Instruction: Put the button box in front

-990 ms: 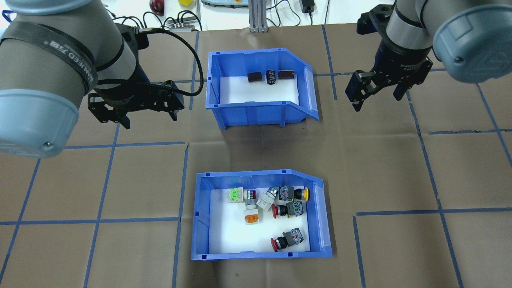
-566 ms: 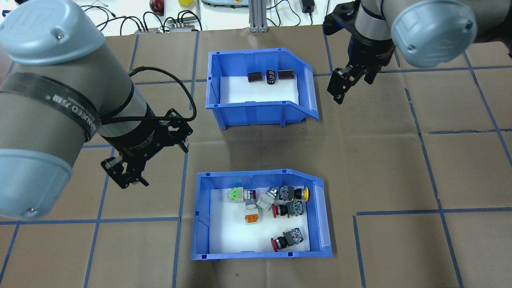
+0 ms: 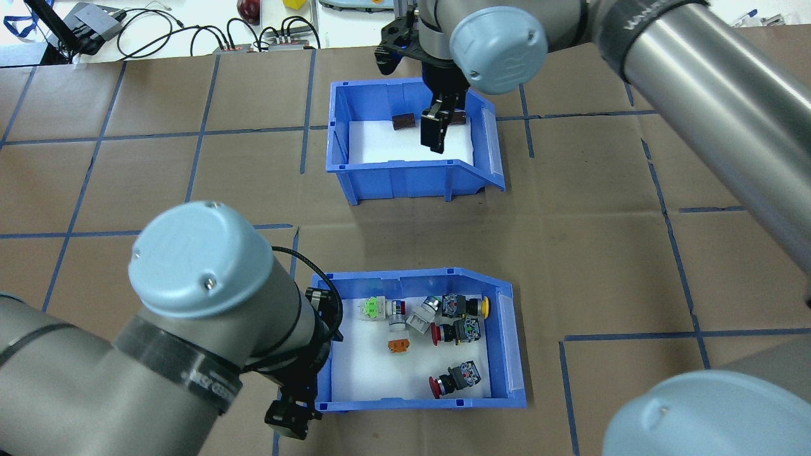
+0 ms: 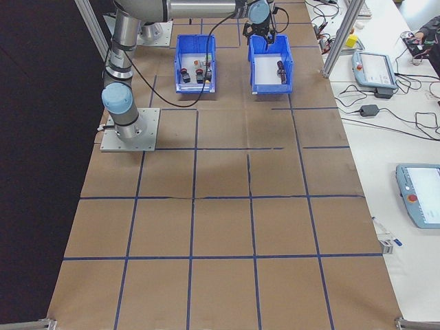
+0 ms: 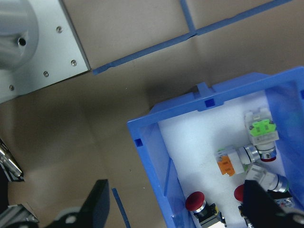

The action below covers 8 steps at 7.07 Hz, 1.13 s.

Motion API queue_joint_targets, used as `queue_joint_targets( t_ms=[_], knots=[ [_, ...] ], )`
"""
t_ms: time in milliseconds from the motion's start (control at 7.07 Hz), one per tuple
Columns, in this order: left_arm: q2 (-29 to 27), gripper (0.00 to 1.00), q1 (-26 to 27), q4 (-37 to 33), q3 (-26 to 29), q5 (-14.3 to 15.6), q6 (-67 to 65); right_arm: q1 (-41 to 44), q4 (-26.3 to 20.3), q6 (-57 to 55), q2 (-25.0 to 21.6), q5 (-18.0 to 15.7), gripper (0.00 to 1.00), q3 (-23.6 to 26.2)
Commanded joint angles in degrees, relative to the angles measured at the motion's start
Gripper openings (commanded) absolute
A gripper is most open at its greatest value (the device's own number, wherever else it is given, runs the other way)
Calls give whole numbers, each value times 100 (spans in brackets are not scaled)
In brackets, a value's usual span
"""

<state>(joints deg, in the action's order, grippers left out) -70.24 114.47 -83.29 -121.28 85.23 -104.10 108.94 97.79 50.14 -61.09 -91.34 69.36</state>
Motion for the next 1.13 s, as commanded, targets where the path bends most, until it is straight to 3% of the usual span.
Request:
queue_joint_targets(
  t_ms=[0, 141, 283, 990],
  knots=[
    [-42, 99, 593, 1169, -771, -355, -1265, 495, -14, 311, 849, -103, 100, -912],
    [-164, 99, 611, 2150, -1235, -550, -1567, 618, -15, 338, 1105, -43, 100, -941],
    [-183, 99, 629, 2403, -1405, -552, -1552, 619, -15, 634, 1125, -16, 100, -889],
    [-446, 98, 779, 2440, -1583, -569, -1667, 611, 12, 1156, 1046, -68, 100, -240]
  ],
)
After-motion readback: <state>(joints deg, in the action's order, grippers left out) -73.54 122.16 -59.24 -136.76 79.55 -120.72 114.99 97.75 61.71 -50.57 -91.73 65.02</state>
